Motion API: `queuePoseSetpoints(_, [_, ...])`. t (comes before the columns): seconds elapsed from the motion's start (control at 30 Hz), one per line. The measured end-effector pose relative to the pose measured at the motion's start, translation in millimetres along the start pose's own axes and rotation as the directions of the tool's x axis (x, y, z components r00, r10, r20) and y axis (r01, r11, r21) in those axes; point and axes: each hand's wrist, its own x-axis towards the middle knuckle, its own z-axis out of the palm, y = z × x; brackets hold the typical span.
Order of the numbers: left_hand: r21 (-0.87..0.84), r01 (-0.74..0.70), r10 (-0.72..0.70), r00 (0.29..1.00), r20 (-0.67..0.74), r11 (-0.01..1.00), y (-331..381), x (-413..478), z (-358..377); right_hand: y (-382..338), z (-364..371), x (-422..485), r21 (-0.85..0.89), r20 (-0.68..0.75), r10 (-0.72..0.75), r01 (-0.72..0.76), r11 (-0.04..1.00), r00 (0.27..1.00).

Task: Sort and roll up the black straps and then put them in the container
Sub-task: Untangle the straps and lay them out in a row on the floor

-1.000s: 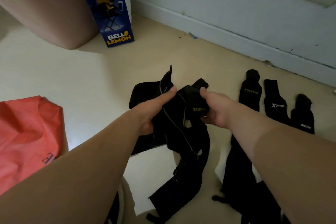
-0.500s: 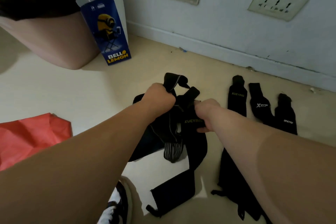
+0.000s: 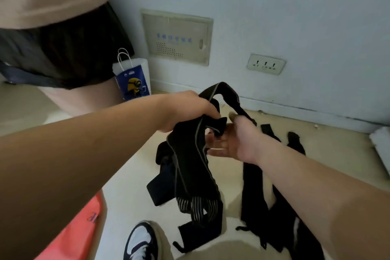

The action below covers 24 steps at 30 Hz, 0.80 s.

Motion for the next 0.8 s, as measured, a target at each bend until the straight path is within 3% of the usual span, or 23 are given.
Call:
queuePoseSetpoints(0.1, [-0.114, -0.017, 0.023, 0.999, 0.049, 0.993, 17.6, -34.4, 6.2, -35.0, -10.5, -68.1, -0.108, 0.028, -0.106, 0.109, 0.988, 0.994])
queuePoseSetpoints(0.23, [-0.145, -0.114, 0.128, 0.987, 0.096, 0.983, 37.0, -67.1, 27.8, -51.1, -32.0, -144.4, -0.080, 0.080, -0.188, 0.194, 0.978, 0.979])
queuePoseSetpoints(0.37, [-0.085, -0.191, 0.202, 0.968, 0.151, 0.978, 46.0, -89.0, 62.1, -43.7, -45.5, -183.2, 0.032, -0.034, -0.279, 0.280, 0.959, 0.960])
queuePoseSetpoints(0.63, [-0.304, -0.213, 0.171, 0.972, -0.160, 0.928, 46.7, -81.0, 92.6, -13.4, -80.4, -196.9, 0.046, -0.271, -0.449, 0.477, 0.878, 0.852])
queuePoseSetpoints(0.8, [-0.362, -0.163, 0.151, 0.987, -0.062, 0.918, 51.0, -76.4, 103.4, -23.3, -86.6, -189.3, -0.008, -0.231, -0.490, 0.502, 0.865, 0.841])
